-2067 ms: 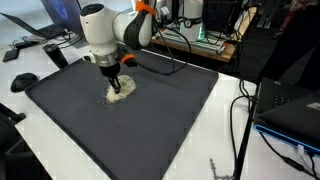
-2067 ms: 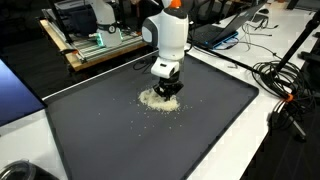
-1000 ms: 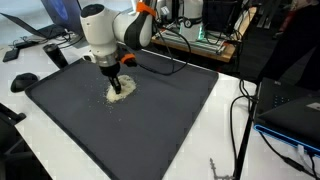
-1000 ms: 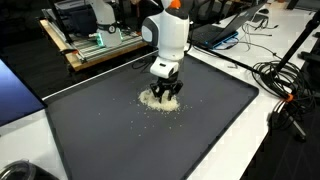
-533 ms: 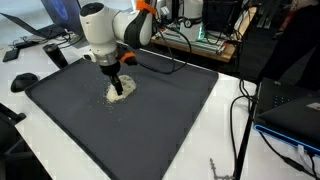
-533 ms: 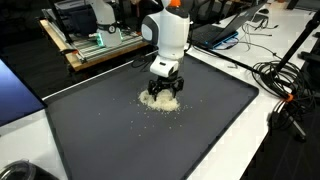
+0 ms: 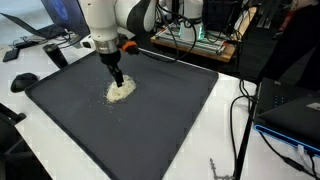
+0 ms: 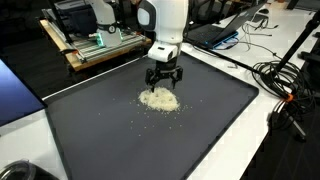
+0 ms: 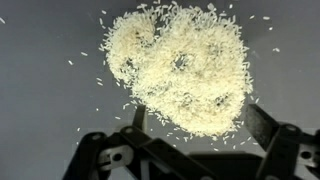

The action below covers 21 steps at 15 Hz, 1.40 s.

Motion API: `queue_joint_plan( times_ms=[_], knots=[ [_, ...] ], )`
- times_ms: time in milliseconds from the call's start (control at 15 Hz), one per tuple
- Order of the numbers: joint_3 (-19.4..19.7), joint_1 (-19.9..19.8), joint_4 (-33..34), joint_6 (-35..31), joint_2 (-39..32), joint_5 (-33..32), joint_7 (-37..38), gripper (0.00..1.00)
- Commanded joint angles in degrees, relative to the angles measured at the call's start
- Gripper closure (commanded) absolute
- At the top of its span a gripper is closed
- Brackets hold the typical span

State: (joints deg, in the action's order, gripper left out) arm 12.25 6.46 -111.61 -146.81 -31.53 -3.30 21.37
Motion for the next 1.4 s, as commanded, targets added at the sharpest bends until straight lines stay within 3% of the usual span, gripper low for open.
queue_joint_plan(
  times_ms=[0, 467, 800, 1333],
  knots=[
    [1.8, 2.9, -4.1, -0.1, 5.1, -4.9, 4.5, 0.00],
    [3.9, 8.4, -1.1, 2.1, 5.3, -17.9, 11.7, 0.00],
    [2.8, 9.3, 3.3, 6.9, 2.4, -24.2, 10.5, 0.00],
    [-0.2, 9.3, 8.8, 13.7, -2.3, -29.3, 4.7, 0.00]
  ],
)
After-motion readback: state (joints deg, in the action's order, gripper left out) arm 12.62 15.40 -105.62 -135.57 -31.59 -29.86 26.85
